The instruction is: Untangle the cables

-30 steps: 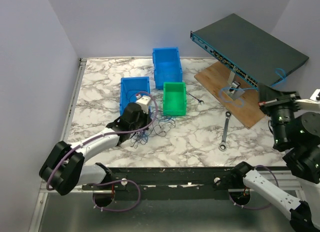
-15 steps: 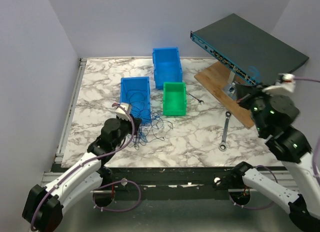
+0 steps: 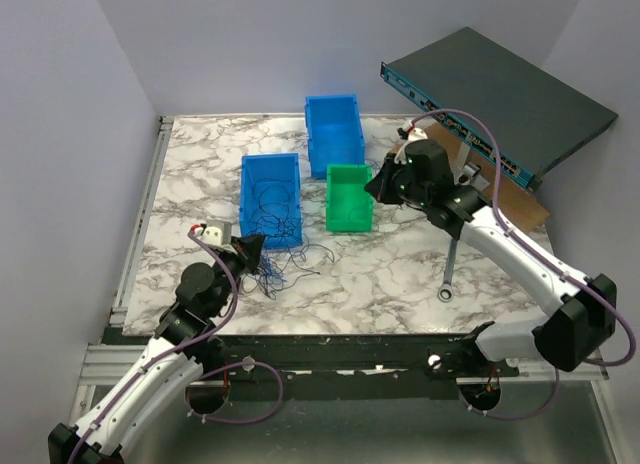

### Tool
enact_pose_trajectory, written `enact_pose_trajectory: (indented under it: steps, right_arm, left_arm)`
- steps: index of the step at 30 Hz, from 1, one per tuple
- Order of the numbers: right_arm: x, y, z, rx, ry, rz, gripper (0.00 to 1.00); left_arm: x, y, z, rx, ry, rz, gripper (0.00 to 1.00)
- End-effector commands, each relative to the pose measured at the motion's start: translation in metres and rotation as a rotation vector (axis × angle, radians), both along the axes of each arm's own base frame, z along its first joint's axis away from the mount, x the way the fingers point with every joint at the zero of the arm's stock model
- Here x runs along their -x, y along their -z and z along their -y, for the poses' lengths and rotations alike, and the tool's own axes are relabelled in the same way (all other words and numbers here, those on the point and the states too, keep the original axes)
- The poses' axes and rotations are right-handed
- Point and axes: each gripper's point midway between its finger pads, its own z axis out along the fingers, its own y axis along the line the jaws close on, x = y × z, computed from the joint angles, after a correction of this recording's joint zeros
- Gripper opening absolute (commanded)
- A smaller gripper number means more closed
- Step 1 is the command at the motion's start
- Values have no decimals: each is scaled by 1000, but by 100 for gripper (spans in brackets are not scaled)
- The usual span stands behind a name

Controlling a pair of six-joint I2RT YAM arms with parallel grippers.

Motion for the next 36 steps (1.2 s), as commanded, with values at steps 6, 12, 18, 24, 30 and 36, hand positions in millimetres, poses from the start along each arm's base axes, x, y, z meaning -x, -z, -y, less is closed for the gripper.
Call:
enact_pose_trajectory:
  steps: [6, 12, 18, 24, 30, 36]
  right_arm:
    - [-46, -5, -36, 5, -59, 65, 1]
    - [-70, -8, -33, 66, -10, 115, 1]
    - [-97, -18, -23, 165, 63, 181, 1]
    - [-104, 11, -19, 222, 81, 191, 1]
    - [-84, 88, -33, 223, 35, 104, 1]
    - [-66, 136, -51, 290, -21, 29, 1]
  left_arm:
    - [-4, 9, -9, -3, -64, -37, 0]
    - [-5, 10, -7, -6, -56, -45, 0]
    - [-5, 10, -8, -7, -59, -41, 0]
    - [-6, 12, -9, -14, -64, -46, 0]
    - [-6, 13, -8, -18, -60, -47, 0]
    - [-7, 15, -7, -25, -60, -55, 0]
